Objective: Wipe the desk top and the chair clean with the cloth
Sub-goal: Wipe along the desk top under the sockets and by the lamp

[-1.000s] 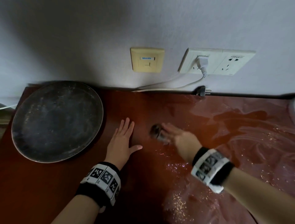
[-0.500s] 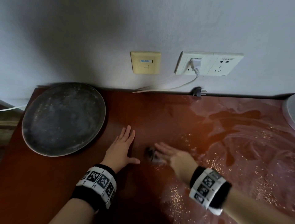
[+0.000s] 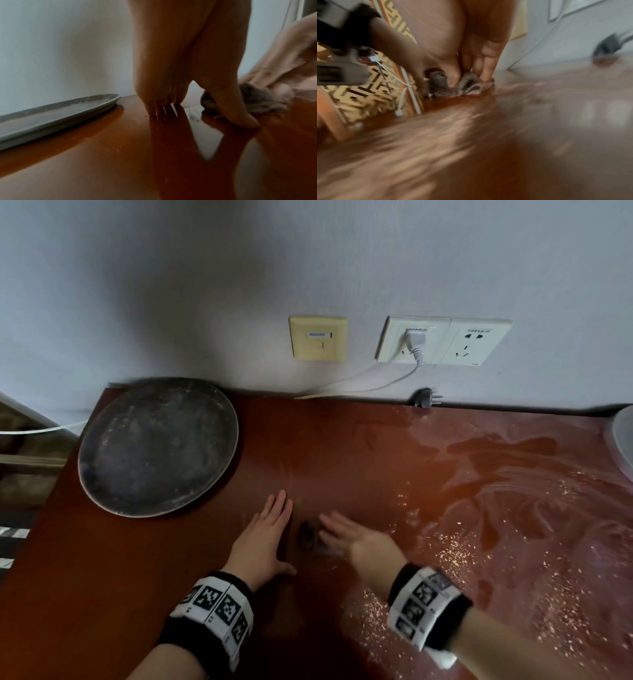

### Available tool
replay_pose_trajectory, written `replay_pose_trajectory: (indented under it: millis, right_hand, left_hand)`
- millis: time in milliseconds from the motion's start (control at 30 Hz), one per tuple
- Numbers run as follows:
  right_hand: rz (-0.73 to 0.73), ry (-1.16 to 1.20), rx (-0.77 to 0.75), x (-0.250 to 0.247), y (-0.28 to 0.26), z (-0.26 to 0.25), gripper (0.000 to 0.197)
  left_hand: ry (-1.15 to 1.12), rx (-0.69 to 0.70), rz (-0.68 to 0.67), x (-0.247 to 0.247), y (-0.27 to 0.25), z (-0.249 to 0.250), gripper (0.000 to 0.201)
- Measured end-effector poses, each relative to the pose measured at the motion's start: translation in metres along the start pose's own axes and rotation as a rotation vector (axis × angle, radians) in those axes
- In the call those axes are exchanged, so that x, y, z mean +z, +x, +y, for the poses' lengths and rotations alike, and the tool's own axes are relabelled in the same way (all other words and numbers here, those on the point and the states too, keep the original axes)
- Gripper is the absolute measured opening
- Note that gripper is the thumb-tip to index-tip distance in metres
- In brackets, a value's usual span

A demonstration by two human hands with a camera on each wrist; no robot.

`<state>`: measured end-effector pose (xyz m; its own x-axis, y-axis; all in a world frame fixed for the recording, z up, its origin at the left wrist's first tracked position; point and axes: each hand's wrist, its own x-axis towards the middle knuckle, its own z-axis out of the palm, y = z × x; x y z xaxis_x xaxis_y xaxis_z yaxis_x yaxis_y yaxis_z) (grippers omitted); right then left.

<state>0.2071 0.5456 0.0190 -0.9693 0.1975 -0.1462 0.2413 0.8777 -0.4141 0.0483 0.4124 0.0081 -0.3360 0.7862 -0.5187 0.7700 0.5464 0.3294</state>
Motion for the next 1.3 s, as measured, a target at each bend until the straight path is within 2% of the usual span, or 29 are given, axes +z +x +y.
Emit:
replay_pose_trajectory:
  millis: [100,167,233,300,367,433,467,500,533,600,667,733,767,833,900,967,1033,1100,1200,1233,1300]
  right_hand:
    - [0.048,-0.12,0.293,-0.026,0.013,0.065,0.061]
    - [0.102,-0.128,0.475,-0.039,0.015,0.094,0.06]
    - [0.114,-0.113,0.575,-0.036,0.013,0.092,0.055]
    - [0.109,-0.141,0.486,-0.014,0.004,0.064,0.058]
    - [0.065,-0.129,0.242,0.015,-0.015,0.019,0.065]
    - [0.001,-0.094,-0.015,0.037,-0.039,-0.013,0.048]
    - [-0.013,-0.079,-0.074,0.042,-0.047,-0.017,0.04]
    - [-0.015,-0.093,-0.058,0.037,-0.048,-0.012,0.041]
    - [0.007,-0.096,0.003,0.03,-0.045,0.002,0.05]
    - [0.102,-0.095,0.237,0.007,-0.03,0.04,0.066]
    - [0.15,-0.103,0.451,-0.017,-0.022,0.069,0.058]
    - [0.169,-0.119,0.53,-0.013,-0.021,0.068,0.053]
    - [0.16,-0.139,0.478,-0.004,-0.024,0.056,0.055]
    - [0.101,-0.151,0.275,0.027,-0.038,0.019,0.059]
    - [0.023,-0.12,0.01,0.051,-0.062,-0.019,0.04]
    - [-0.083,-0.069,-0.104,0.055,-0.074,-0.032,0.042]
    - [-0.053,-0.08,-0.064,0.039,-0.068,-0.013,0.044]
    - [-0.015,-0.1,0.141,0.016,-0.052,0.028,0.06]
    - [0.098,-0.152,0.384,-0.009,-0.042,0.064,0.056]
    - [0.101,-0.168,0.395,-0.004,-0.043,0.061,0.054]
    - [0.075,-0.172,0.26,0.02,-0.059,0.036,0.056]
  left_hand:
    - [0.001,-0.01,-0.003,0.004,-0.01,0.004,0.118]
    - [-0.003,-0.019,0.009,0.008,-0.016,0.006,0.117]
    - [-0.015,-0.028,0.011,0.009,-0.019,0.008,0.116]
    - [-0.018,-0.036,0.011,0.011,-0.02,0.01,0.115]
    - [0.0,-0.044,0.019,0.011,-0.021,0.011,0.112]
    - [0.063,-0.036,0.045,0.011,-0.025,0.013,0.105]
    - [0.093,-0.022,0.067,0.011,-0.027,0.014,0.102]
    - [0.108,-0.008,0.095,0.012,-0.03,0.015,0.1]
    - [0.109,0.002,0.121,0.013,-0.032,0.016,0.099]
    - [0.093,0.007,0.13,0.015,-0.039,0.018,0.1]
    - [0.081,-0.01,0.119,0.019,-0.044,0.021,0.101]
    - [0.064,-0.039,0.107,0.024,-0.048,0.023,0.103]
    - [0.057,-0.05,0.101,0.025,-0.049,0.024,0.103]
    - [0.052,-0.066,0.083,0.029,-0.051,0.023,0.103]
    - [0.055,-0.08,0.094,0.032,-0.054,0.023,0.1]
    - [0.065,-0.078,0.117,0.034,-0.057,0.023,0.096]
    - [0.072,-0.071,0.115,0.037,-0.062,0.025,0.097]
    - [0.066,-0.067,0.096,0.041,-0.067,0.027,0.101]
    - [0.063,-0.063,0.083,0.05,-0.079,0.03,0.103]
    - [0.062,-0.06,0.074,0.053,-0.083,0.032,0.103]
    - [0.06,-0.051,0.068,0.058,-0.088,0.035,0.102]
